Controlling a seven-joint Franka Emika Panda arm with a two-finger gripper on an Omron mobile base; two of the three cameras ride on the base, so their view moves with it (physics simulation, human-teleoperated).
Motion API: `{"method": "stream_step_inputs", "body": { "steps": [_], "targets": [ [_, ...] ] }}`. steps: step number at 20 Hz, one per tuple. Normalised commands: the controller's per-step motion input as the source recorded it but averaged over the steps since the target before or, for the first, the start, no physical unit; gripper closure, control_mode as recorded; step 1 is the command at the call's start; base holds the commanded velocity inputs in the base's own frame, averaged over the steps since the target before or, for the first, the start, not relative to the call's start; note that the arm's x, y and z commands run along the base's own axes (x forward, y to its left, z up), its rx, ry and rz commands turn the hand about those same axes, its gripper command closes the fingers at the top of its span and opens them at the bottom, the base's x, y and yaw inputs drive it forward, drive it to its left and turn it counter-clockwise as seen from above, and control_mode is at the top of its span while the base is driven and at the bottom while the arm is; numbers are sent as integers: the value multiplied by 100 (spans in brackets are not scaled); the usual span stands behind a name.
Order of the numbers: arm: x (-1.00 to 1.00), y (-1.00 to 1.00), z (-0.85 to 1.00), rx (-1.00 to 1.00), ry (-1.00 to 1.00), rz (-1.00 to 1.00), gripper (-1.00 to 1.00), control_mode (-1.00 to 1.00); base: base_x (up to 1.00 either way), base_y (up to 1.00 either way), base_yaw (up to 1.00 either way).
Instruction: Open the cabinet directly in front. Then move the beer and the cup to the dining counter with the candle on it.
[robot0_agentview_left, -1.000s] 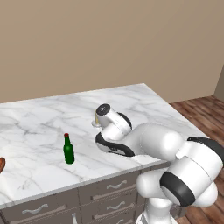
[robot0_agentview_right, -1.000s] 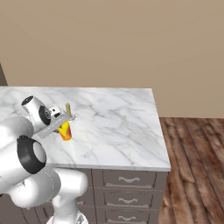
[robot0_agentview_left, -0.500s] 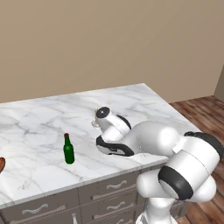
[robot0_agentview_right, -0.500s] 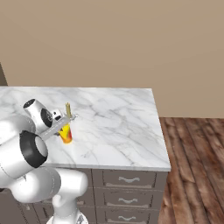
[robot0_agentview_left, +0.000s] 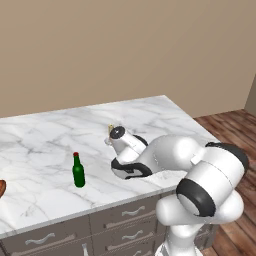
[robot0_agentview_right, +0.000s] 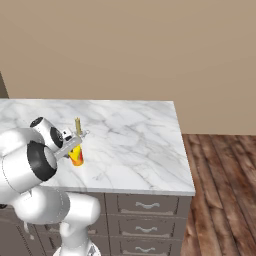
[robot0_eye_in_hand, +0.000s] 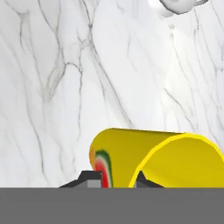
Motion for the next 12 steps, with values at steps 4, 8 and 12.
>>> {"method": "stream_step_inputs", "body": {
  "steps": [4,8,12],
  "targets": [
    [13,0,-21,1,6,0,100,-100,0,0,0],
    [12,0,-21,0,6,0,-100,-100,0,0,0],
    [0,0,-7,2,0,0,-100,-100,0,0,0]
  ]
}}
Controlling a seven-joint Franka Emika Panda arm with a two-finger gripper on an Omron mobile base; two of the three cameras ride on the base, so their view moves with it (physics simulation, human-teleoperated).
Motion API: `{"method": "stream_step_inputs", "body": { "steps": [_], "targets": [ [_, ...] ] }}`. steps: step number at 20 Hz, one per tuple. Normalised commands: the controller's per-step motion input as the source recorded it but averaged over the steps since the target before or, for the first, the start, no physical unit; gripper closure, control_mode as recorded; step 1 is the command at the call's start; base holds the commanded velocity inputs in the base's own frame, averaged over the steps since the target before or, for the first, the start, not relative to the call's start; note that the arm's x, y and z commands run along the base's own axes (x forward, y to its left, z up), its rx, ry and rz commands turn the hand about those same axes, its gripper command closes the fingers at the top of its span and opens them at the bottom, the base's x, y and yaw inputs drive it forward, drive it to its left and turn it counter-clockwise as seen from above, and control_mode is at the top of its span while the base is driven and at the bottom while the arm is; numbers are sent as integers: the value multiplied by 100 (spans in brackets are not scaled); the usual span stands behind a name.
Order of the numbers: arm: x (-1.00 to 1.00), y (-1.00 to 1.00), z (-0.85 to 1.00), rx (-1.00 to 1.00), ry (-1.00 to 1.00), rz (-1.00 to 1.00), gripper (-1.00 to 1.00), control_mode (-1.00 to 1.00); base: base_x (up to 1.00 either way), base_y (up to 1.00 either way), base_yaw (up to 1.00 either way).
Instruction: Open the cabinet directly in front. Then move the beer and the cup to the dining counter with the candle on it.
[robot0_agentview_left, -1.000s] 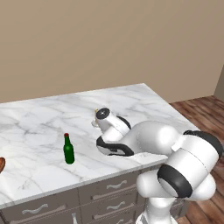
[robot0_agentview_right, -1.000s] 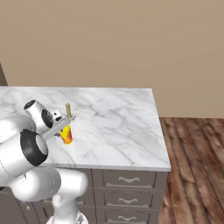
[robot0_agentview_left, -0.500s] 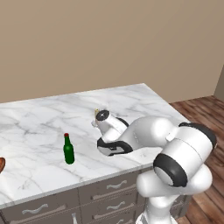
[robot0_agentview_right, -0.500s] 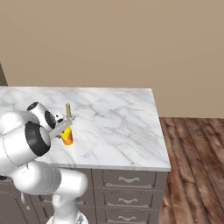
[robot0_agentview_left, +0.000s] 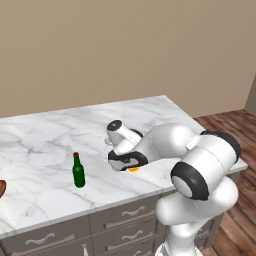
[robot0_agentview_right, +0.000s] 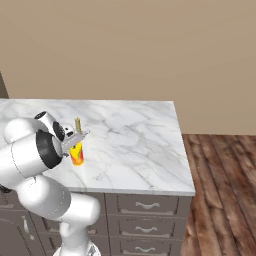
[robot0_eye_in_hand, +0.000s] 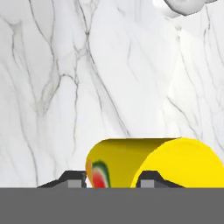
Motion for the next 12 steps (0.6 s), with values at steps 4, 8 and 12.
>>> {"method": "stream_step_inputs", "body": {
  "steps": [4,8,12],
  "targets": [
    [-4,0,3,1,-1,0,-100,-100,0,0,0],
    [-7,0,26,0,-2,0,-100,-100,0,0,0],
    [-12,0,34,0,-3,0,-100,-100,0,0,0]
  ]
}}
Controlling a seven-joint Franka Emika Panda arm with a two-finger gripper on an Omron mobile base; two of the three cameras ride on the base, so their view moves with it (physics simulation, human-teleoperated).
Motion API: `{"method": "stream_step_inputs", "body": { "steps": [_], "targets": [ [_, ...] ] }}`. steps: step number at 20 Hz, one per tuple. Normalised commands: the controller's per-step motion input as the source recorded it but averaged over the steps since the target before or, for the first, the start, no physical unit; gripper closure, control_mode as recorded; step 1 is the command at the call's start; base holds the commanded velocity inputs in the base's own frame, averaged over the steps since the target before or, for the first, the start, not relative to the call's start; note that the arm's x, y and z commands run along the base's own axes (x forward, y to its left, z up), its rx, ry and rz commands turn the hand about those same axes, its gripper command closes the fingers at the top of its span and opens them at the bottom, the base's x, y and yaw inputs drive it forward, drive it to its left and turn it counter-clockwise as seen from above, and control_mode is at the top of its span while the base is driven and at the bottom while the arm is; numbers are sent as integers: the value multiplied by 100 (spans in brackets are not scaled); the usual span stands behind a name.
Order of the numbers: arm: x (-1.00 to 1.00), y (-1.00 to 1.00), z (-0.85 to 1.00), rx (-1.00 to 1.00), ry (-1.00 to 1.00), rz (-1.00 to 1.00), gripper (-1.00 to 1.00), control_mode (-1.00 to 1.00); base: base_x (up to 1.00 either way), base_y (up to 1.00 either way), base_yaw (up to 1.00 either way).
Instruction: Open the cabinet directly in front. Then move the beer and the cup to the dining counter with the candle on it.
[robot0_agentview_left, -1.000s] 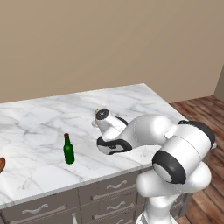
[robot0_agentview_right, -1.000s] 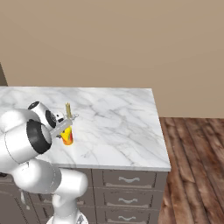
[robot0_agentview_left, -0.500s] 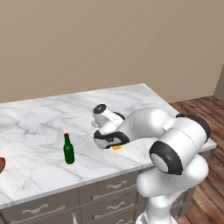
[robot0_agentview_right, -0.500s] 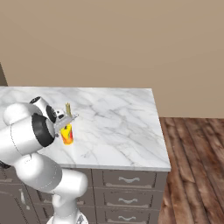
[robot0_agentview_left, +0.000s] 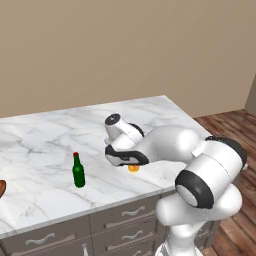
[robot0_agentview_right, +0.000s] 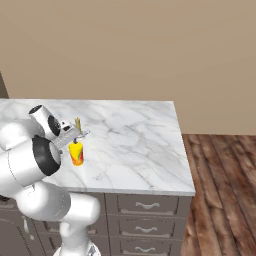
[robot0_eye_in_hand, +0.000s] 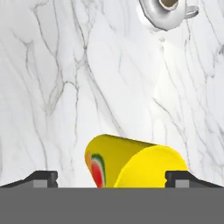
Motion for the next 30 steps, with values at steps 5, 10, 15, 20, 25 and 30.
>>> {"method": "stream_step_inputs", "body": {
  "steps": [5,10,15,20,25,30],
  "targets": [
    [-12,-2,44,0,-1,0,-100,-100,0,0,0],
    [-16,-3,40,0,0,0,-100,-100,0,0,0],
    [-25,-5,37,1,0,0,-100,-100,0,0,0],
    [-27,-5,41,1,0,0,-100,-100,0,0,0],
    [-32,-6,40,1,0,0,-100,-100,0,0,0],
    [-38,-6,33,1,0,-1,-100,-100,0,0,0]
  ]
}}
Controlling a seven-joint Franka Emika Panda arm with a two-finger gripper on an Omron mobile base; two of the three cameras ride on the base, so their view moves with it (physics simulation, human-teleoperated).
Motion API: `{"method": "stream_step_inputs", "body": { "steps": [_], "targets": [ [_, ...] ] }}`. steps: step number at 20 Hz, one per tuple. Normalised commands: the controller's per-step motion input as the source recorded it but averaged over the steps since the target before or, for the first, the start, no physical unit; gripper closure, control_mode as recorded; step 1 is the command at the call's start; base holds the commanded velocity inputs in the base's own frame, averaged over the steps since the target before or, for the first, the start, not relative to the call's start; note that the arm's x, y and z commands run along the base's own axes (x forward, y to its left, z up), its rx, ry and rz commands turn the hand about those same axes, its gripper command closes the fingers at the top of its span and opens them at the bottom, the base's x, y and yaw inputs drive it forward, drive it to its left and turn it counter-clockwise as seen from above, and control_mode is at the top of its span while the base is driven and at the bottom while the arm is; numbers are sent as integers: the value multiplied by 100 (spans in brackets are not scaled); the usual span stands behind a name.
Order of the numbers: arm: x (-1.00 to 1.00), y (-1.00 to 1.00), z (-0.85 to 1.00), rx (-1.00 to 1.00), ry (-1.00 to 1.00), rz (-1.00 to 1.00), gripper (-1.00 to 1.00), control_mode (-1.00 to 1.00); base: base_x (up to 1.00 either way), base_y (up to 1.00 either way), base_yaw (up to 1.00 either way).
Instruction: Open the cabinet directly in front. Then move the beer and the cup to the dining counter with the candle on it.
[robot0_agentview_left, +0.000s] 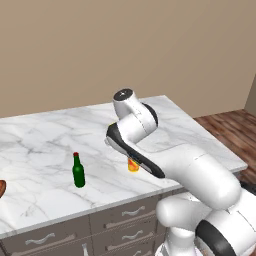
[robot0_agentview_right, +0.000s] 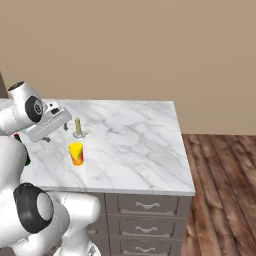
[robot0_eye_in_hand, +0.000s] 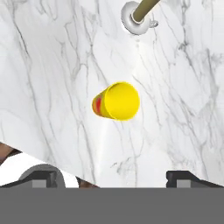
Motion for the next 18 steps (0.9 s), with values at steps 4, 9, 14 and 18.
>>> {"method": "stream_step_inputs", "body": {
  "steps": [4,9,14,18],
  "targets": [
    [-48,-6,26,1,0,-1,-100,-100,0,0,0],
    [-60,-12,14,1,-2,0,-100,-100,0,0,0],
    [-72,-16,9,2,-6,0,-100,-100,0,0,0],
    [-71,-13,8,2,-8,0,-100,-100,0,0,0]
  ]
}}
